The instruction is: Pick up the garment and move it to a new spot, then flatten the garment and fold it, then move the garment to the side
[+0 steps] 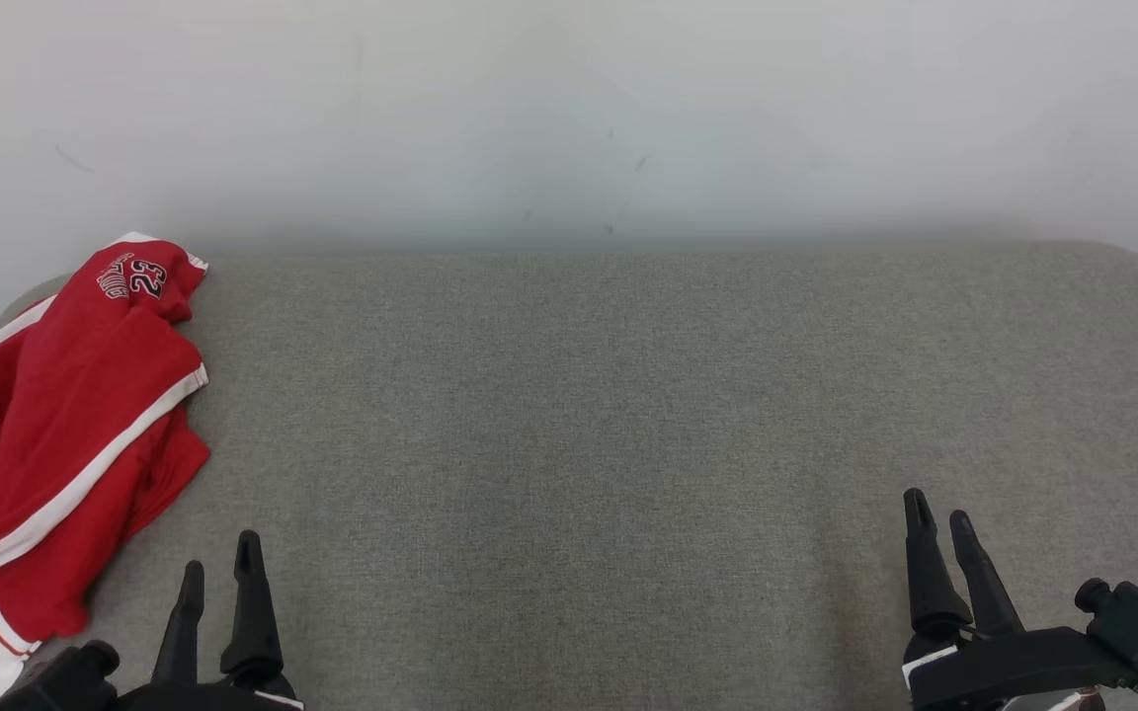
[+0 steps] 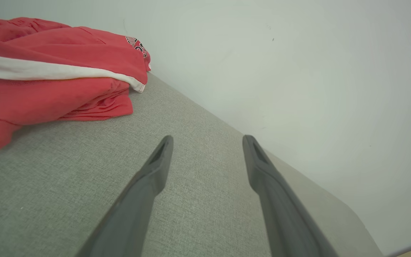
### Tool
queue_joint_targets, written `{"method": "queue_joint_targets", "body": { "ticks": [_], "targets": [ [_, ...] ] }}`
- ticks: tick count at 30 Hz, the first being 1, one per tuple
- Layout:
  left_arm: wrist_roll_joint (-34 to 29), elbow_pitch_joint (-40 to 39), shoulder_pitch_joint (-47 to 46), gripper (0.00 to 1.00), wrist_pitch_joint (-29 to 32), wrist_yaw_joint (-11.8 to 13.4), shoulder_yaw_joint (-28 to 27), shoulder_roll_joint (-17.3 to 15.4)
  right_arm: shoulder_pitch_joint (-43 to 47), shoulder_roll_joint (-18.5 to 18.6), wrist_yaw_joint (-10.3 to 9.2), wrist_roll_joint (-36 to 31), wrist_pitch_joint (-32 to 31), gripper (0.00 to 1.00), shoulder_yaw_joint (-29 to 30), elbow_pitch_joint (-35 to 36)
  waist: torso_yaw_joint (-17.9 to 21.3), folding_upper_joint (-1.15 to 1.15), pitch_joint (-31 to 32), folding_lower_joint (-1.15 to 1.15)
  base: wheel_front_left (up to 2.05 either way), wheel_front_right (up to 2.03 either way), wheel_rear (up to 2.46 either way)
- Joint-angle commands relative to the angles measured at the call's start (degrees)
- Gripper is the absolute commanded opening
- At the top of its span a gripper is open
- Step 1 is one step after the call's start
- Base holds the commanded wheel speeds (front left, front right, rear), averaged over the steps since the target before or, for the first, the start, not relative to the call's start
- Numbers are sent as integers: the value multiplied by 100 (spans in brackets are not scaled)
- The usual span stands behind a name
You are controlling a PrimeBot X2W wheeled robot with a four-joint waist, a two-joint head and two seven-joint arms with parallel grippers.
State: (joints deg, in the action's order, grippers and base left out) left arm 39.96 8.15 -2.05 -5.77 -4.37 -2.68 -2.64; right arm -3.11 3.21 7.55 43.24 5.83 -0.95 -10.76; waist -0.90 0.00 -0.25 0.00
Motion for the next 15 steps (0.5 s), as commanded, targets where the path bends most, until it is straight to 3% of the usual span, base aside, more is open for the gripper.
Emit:
{"method": "queue_joint_targets", "body": {
  "ticks": [1,15],
  "targets": [
    [-281,-98,39,100,-71,22,18,-55,19,75,-6,-267,71,100,-51,29,-8,0,5,0,0,0,0],
    [-1177,-178,115,100,-283,68,122,-91,58,110,-7,-1284,279,100,-201,-6,-20,0,1,0,0,0,0]
  ]
}}
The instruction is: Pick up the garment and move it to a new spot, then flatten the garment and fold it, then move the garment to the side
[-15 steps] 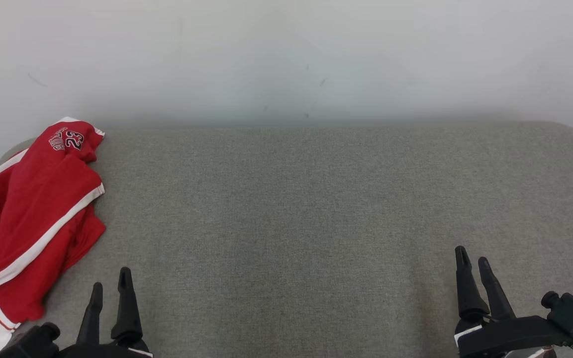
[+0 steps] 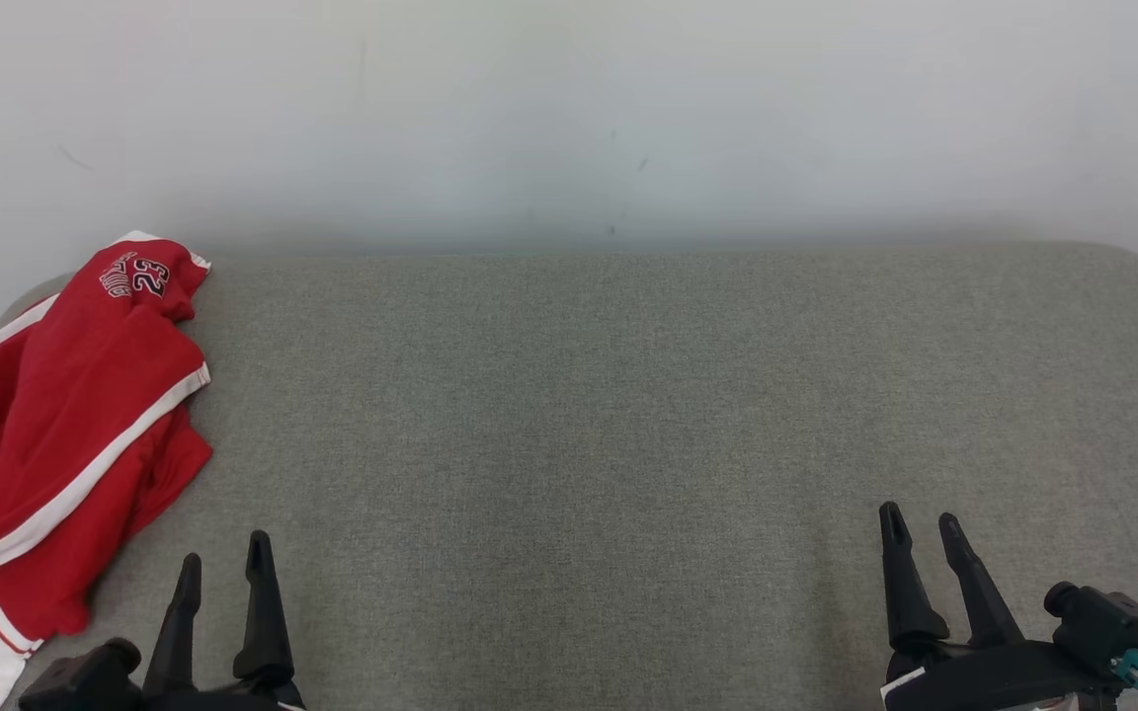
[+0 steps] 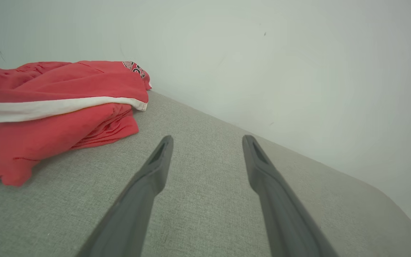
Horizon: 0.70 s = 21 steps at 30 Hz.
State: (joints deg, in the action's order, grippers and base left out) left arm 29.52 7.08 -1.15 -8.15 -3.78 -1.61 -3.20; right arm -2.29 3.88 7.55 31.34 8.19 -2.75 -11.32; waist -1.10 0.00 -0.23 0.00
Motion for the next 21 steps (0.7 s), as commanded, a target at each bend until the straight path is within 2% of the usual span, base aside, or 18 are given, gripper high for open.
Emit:
{"method": "queue_joint_targets", "body": {
  "ticks": [1,21],
  "targets": [
    [-192,-80,31,100,-57,14,23,-36,-22,45,-7,-164,59,100,-28,50,-2,0,-4,0,0,0,0],
    [-1264,-232,98,100,-334,71,35,-70,13,36,-9,-1316,330,100,-108,185,-54,0,-45,0,0,0,0]
  ]
}}
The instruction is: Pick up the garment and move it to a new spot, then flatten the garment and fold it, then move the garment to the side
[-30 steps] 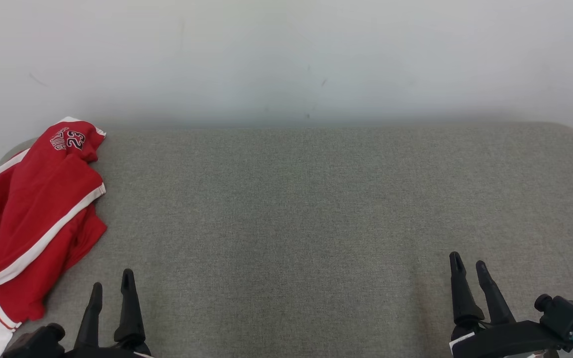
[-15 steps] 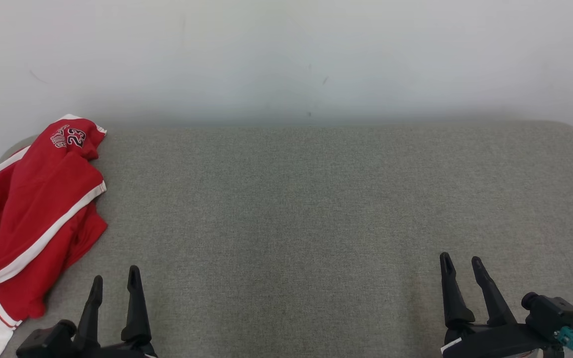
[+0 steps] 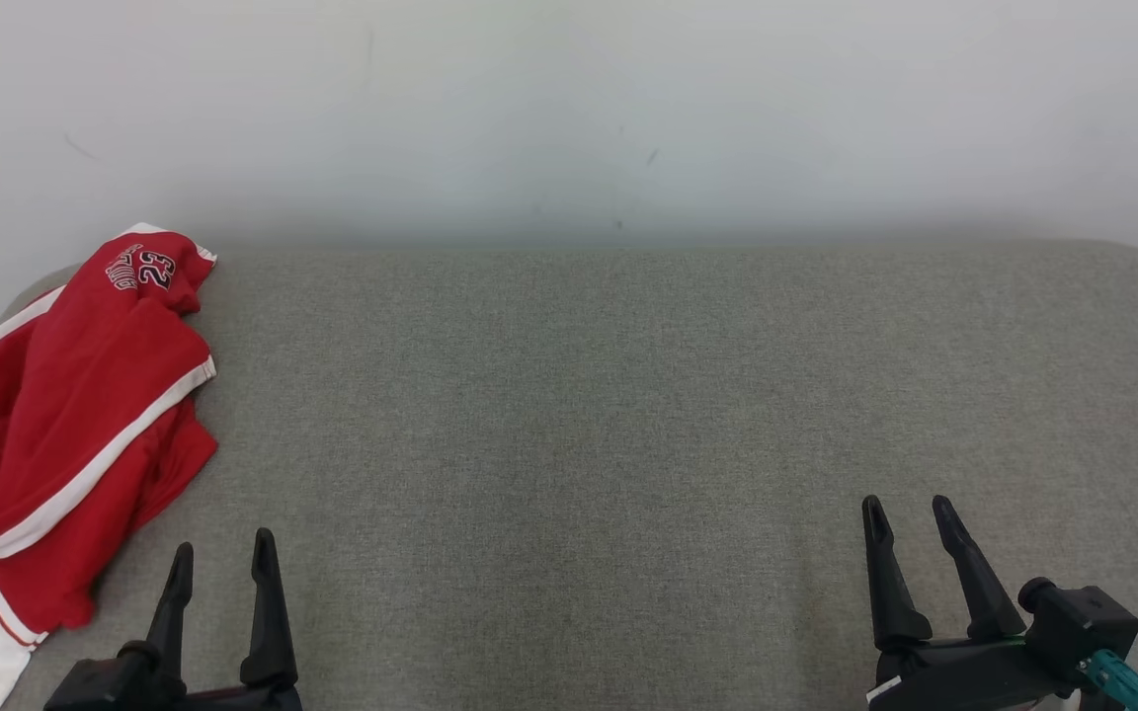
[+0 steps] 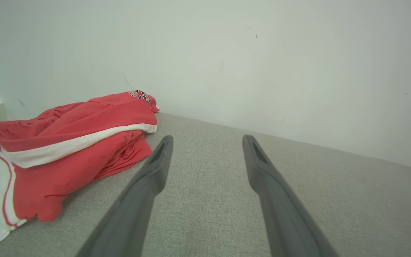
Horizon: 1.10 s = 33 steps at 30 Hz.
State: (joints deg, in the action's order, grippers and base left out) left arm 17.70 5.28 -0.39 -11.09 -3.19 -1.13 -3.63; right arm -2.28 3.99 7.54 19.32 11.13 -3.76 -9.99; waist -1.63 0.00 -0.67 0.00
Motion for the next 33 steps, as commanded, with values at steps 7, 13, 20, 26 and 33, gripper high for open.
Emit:
{"method": "queue_joint_targets", "body": {
  "ticks": [7,13,20,26,33],
  "targets": [
    [-391,-120,39,100,-122,-27,-30,-22,49,24,-8,-460,121,100,11,109,-20,0,-18,0,0,0,0],
    [-584,-156,81,100,-200,-75,-62,-7,83,14,-8,-700,194,100,31,139,-34,0,-24,0,0,0,0],
    [-748,-201,135,100,-261,-126,-137,22,115,-23,-9,-750,263,100,108,177,-44,0,-23,0,0,0,0],
    [-846,-183,147,100,-322,-177,-224,42,158,-41,-9,-842,323,100,212,205,-56,0,-23,0,0,0,0],
    [-934,-148,179,100,-414,-285,-250,64,219,-67,-11,-803,409,100,216,172,-88,0,-22,0,0,0,0]
  ]
}}
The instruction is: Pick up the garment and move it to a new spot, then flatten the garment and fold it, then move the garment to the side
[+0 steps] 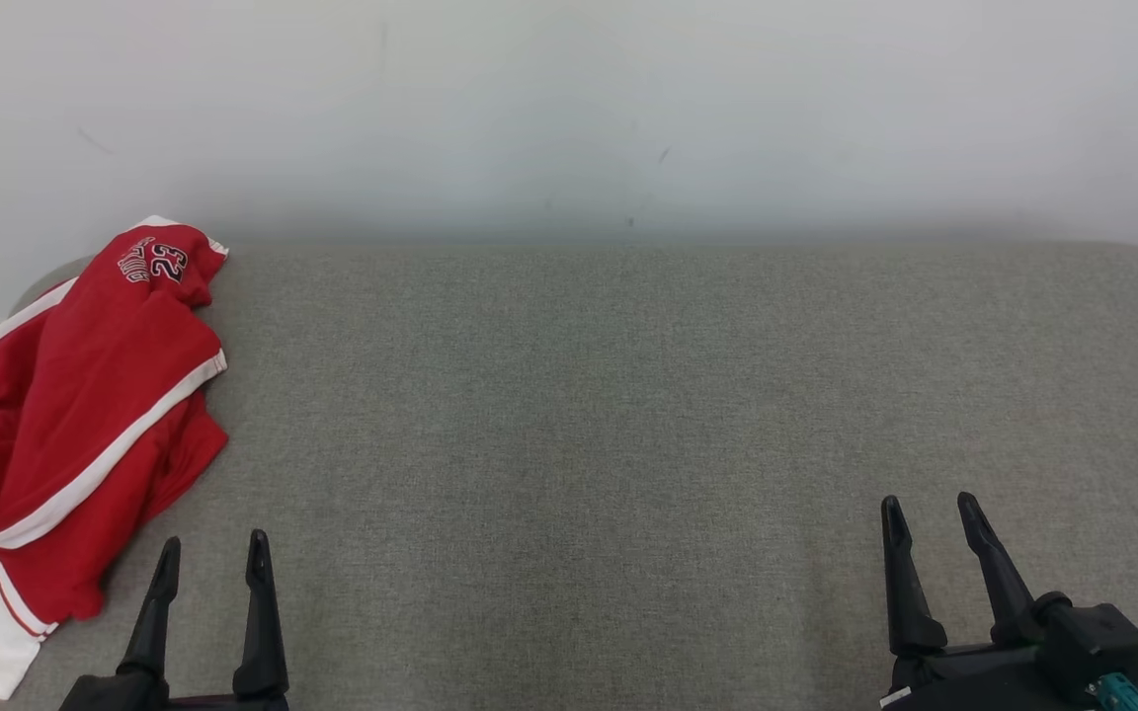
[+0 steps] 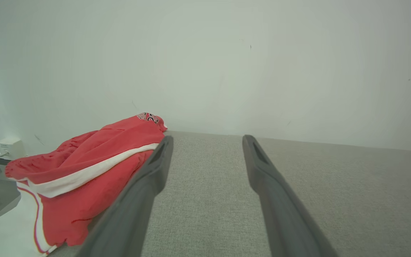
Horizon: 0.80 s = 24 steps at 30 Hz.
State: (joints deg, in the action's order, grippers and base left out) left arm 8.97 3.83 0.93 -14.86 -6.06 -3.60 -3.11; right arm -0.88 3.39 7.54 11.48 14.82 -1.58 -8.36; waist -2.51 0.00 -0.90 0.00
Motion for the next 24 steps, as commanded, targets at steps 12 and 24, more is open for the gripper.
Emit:
{"method": "queue_joint_targets", "body": {
  "ticks": [12,24],
  "targets": [
    [81,63,65,100,-38,-90,28,20,93,-21,-11,257,47,100,-40,-91,-24,0,50,0,0,0,0],
    [82,157,-32,100,-38,-134,39,23,71,-3,-10,322,36,100,-60,-128,-352,0,6,0,0,0,0]
  ]
}}
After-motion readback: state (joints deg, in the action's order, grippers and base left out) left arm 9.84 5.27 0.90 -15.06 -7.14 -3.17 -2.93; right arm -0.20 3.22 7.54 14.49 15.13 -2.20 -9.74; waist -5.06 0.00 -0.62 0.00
